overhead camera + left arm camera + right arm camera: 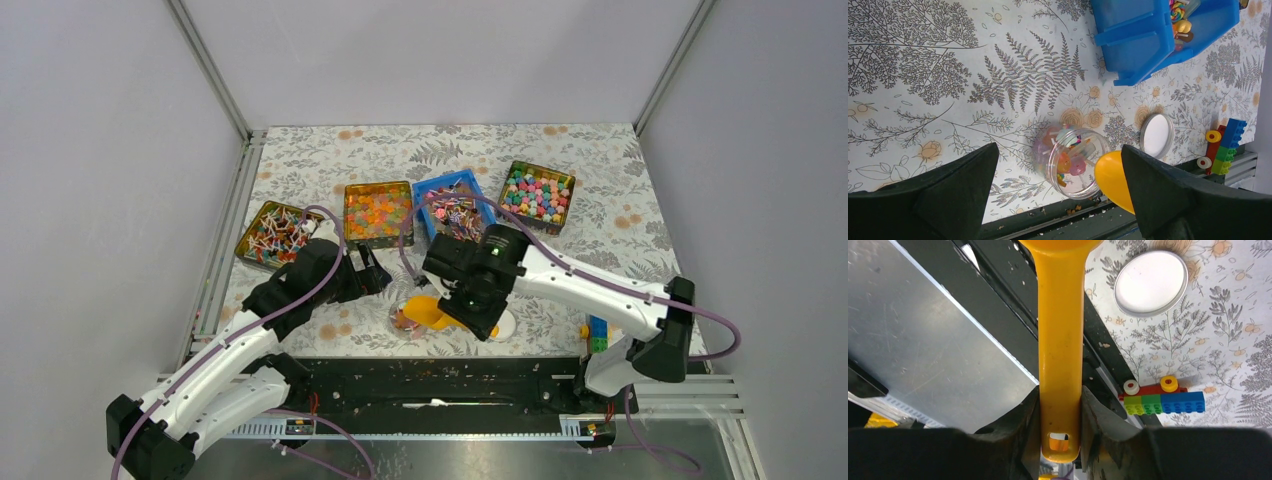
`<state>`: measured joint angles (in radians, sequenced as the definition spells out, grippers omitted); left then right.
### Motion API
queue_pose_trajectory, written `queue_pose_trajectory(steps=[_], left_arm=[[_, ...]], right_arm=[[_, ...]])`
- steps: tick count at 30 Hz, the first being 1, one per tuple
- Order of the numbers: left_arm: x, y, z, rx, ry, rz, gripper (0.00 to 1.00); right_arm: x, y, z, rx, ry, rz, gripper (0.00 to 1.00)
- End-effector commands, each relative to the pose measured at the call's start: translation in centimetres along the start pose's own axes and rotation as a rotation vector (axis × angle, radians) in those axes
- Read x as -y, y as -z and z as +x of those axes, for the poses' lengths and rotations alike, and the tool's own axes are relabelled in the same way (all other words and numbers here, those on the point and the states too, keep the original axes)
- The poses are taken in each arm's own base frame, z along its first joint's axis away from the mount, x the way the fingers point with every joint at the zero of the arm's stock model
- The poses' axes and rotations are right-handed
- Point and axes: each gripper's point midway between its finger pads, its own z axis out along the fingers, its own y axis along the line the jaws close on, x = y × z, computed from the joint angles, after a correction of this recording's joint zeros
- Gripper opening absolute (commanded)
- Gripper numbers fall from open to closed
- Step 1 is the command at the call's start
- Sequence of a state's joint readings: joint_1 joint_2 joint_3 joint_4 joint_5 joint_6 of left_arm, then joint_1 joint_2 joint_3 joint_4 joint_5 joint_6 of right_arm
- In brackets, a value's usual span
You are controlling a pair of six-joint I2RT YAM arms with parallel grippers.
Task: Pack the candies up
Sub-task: Place the fake candies in the packing bottle, then scoop the fake candies from the storage box.
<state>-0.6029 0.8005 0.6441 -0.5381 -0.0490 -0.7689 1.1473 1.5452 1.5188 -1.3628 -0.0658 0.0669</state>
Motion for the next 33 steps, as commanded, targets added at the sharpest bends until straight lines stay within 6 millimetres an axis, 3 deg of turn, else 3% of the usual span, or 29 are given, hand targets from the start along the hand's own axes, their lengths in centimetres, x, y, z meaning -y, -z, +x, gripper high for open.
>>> queue_pose_trajectory(steps=[1, 17, 33], left_arm=[[0.7, 0.0, -0.5, 0.018, 0.009, 0.025, 0.97], [1.7, 0.2, -0.7, 0.019, 0.01, 0.07, 0.97], [1.4, 0.3, -0.7, 0.011, -0.001, 0.051, 0.97]], right_arm=[[-0.2, 1.5, -1.5, 0.164, -0.052, 0.01, 0.0], [1.2, 1.7, -2.2, 0.264, -0.154, 0.01, 0.0], [6.3, 1.4, -1.8, 0.27, -0.345, 0.029, 0.0]])
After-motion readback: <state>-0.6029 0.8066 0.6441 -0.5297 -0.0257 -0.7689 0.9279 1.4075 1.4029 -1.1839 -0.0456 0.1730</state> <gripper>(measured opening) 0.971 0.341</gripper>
